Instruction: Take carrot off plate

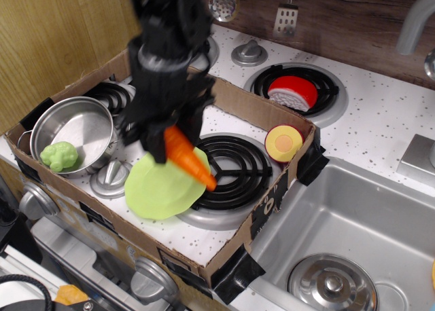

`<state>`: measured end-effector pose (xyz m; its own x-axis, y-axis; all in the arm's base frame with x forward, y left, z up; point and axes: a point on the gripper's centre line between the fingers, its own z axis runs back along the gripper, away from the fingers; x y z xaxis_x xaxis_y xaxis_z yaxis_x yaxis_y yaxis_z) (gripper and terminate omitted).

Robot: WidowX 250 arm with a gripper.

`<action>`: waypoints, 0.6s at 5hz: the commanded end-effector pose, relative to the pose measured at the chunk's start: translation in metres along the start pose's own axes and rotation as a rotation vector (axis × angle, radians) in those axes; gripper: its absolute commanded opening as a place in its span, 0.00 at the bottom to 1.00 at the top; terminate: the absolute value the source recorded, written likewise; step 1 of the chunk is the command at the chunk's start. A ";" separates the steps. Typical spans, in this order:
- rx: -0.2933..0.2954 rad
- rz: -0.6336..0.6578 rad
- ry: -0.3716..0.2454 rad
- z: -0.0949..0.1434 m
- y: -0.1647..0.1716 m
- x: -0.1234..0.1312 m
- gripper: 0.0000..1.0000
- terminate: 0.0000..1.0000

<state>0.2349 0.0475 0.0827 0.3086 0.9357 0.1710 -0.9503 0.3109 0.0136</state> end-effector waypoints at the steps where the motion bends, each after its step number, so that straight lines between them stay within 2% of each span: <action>1: -0.058 -0.112 -0.104 0.013 -0.050 0.026 0.00 0.00; 2: -0.051 -0.141 -0.096 0.005 -0.063 0.040 0.00 0.00; 3: -0.066 -0.182 -0.116 -0.008 -0.070 0.064 0.00 0.00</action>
<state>0.3154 0.0990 0.0704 0.4745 0.8438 0.2505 -0.8740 0.4855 0.0202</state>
